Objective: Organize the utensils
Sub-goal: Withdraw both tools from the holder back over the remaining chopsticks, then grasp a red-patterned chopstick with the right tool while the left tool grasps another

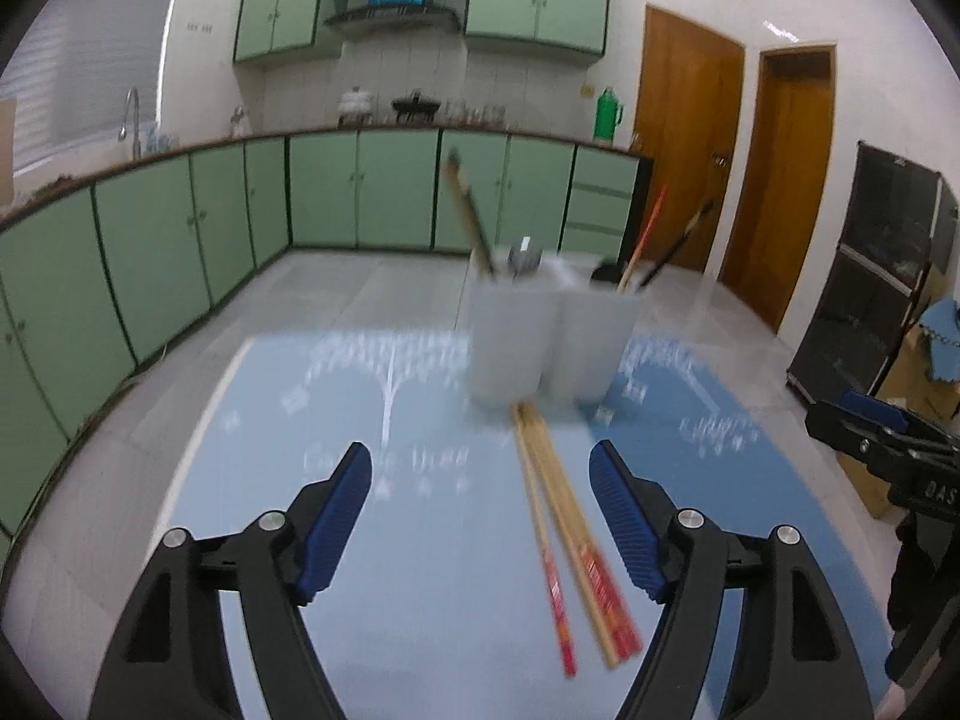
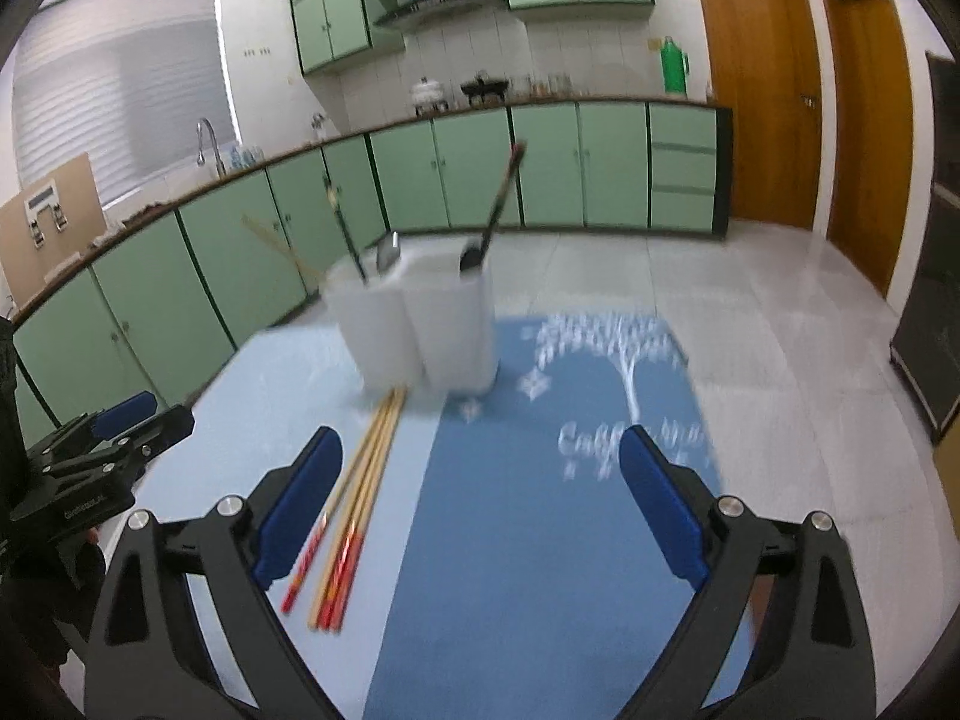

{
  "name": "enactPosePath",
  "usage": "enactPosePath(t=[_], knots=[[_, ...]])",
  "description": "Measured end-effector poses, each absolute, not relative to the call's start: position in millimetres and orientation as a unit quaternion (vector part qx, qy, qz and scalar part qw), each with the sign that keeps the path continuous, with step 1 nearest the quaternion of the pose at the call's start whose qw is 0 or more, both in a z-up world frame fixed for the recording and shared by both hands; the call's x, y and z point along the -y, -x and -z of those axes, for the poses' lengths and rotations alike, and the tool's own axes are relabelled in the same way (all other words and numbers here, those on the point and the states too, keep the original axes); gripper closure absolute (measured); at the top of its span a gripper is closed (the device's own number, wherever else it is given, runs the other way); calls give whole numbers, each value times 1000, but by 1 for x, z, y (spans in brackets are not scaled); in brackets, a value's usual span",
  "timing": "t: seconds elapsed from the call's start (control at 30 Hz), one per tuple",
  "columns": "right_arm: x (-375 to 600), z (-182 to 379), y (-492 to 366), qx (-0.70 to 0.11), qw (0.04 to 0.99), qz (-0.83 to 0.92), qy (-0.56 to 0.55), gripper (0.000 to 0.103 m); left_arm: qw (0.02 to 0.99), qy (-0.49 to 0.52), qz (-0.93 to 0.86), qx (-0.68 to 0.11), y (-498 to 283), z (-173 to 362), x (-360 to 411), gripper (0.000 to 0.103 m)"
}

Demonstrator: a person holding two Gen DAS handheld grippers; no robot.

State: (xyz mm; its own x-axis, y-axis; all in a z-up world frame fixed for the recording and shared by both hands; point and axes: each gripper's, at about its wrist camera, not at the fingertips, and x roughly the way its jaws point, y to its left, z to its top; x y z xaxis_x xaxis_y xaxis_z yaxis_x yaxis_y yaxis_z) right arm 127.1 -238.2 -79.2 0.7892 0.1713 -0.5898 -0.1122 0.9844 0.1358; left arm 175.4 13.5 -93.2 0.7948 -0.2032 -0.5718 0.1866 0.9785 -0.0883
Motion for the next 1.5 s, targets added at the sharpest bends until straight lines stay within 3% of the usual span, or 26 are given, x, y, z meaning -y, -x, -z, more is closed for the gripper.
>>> enactPosePath(t=[0.27, 0.53, 0.6, 0.9, 1.37, 1.43, 1.5], knots=[[214, 137, -107, -373, 924, -79, -35, 12, 931, 10, 82, -355, -163, 142, -26, 29], [191, 159, -104, -399, 913, -86, -8, 13, 922, 2, 74, -380, -157, 165, -34, 29], [185, 161, -103, -401, 912, -88, 5, 23, 920, 1, 73, -385, -157, 168, -34, 29], [161, 174, -102, -422, 900, -110, 21, 36, 916, 0, 72, -394, -158, 174, -32, 29], [167, 180, -104, -433, 897, -81, 21, 43, 915, 3, 73, -396, -158, 176, -30, 28], [165, 179, -103, -433, 896, -96, 15, 46, 916, 2, 72, -396, -158, 176, -29, 28], [161, 181, -103, -435, 894, -105, 14, 58, 916, 1, 72, -396, -157, 176, -29, 28]])
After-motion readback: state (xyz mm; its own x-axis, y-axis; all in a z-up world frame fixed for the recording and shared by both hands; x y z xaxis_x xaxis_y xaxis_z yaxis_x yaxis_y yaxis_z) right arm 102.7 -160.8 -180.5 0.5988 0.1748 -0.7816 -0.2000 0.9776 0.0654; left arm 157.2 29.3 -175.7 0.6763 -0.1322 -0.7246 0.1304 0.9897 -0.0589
